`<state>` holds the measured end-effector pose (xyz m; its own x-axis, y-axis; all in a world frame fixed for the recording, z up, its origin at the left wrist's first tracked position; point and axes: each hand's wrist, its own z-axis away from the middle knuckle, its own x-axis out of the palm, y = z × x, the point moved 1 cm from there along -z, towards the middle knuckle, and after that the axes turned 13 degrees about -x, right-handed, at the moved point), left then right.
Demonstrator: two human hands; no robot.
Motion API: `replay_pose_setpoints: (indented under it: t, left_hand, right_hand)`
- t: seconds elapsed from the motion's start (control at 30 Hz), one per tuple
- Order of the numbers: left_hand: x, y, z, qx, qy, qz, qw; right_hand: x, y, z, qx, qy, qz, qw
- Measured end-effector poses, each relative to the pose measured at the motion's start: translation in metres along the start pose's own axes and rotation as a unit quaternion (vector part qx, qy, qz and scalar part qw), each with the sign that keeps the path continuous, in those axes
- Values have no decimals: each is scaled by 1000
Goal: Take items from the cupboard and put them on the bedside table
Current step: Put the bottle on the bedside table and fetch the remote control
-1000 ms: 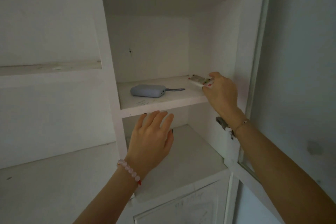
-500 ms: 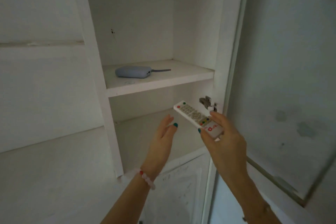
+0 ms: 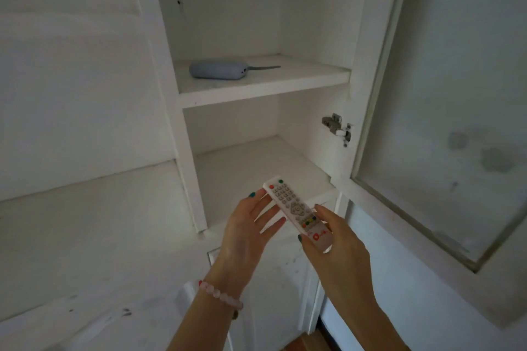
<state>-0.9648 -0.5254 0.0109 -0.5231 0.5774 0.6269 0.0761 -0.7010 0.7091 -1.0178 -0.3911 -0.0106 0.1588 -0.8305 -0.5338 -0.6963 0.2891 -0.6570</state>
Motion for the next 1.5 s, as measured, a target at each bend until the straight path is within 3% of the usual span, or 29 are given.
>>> replay_pose_setpoints:
  t: [0.3, 0.77, 1.1, 1.5]
  left_hand:
    - [-52, -2, 31, 7, 44, 9, 999]
    - [-79, -66, 135, 109, 214, 81, 967]
    - [-70, -135, 242, 170, 388, 212, 881]
    - [-82, -171, 390, 305, 465, 257, 790]
  right_hand:
    - [35, -17, 30, -26, -79, 15, 996]
    - [29, -21, 97, -141, -255, -57, 955]
    - [13, -37, 175, -209, -401, -176, 875]
    - [0, -128, 263, -349, -456, -255, 778]
